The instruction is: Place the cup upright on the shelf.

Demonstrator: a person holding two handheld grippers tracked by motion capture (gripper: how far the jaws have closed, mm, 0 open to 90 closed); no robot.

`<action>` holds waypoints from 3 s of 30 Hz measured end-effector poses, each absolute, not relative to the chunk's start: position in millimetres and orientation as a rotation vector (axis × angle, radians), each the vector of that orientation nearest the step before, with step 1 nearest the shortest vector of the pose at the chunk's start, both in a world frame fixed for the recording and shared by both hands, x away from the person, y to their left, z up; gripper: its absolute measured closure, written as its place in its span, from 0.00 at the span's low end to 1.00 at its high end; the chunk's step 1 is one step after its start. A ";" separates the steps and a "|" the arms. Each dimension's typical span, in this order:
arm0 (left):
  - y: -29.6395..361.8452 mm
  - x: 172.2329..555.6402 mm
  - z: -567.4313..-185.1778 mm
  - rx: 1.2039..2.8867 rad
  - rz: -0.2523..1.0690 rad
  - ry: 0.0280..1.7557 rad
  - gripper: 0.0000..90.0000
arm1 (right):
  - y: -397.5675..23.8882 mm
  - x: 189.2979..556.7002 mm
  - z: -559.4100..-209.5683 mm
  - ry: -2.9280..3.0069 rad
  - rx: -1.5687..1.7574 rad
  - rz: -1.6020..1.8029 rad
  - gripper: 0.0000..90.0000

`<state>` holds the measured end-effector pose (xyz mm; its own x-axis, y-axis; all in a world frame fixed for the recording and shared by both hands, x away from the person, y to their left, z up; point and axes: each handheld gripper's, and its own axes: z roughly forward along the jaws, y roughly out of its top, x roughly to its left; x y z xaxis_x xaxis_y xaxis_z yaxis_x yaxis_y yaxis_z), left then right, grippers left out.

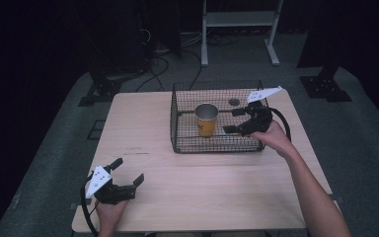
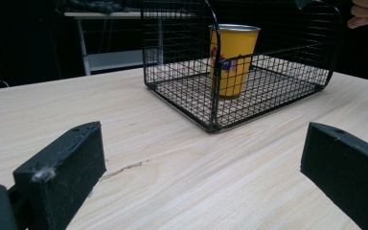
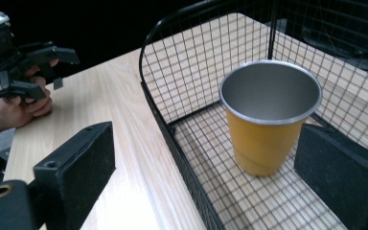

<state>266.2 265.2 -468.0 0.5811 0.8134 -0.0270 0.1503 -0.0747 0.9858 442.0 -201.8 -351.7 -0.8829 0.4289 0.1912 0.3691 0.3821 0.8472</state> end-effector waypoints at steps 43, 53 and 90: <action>264.8 266.6 -468.1 1.585 0.678 0.839 0.01 | -278.2 361.4 -402.8 2.408 0.842 1.719 0.07; 264.0 266.3 -468.0 1.588 0.682 0.836 0.01 | -288.1 349.9 -423.7 2.408 0.899 1.717 0.07; 262.5 266.2 -468.0 1.590 0.687 0.838 0.01 | -320.8 294.6 -453.8 2.196 1.028 1.797 0.09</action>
